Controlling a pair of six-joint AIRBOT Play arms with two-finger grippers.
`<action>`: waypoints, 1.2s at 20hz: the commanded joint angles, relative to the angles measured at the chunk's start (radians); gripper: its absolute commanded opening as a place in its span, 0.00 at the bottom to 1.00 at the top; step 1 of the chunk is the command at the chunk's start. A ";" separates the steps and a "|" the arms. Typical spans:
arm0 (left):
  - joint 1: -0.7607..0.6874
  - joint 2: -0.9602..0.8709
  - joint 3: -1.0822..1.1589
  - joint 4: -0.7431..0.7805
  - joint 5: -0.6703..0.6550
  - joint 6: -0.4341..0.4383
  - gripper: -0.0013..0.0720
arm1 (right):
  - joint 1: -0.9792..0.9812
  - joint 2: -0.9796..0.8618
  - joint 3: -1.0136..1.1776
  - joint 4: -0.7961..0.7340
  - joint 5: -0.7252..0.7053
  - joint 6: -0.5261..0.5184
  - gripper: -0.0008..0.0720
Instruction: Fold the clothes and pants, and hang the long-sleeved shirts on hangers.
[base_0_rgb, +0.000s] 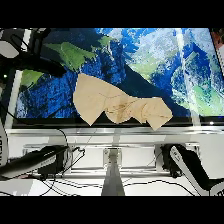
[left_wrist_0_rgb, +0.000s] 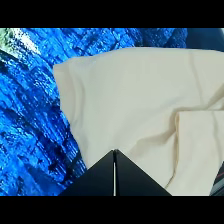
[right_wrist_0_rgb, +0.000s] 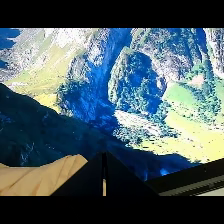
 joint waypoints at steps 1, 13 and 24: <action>0.000 0.001 0.000 0.000 0.000 0.000 0.04 | 0.001 0.000 0.001 0.000 0.000 0.000 0.03; 0.000 0.001 0.000 0.000 0.000 0.000 0.04 | 0.001 0.000 0.001 0.000 -0.073 0.000 0.03; 0.000 0.001 0.000 0.000 0.000 0.000 0.04 | 0.001 0.000 0.000 0.070 -0.148 -0.008 0.03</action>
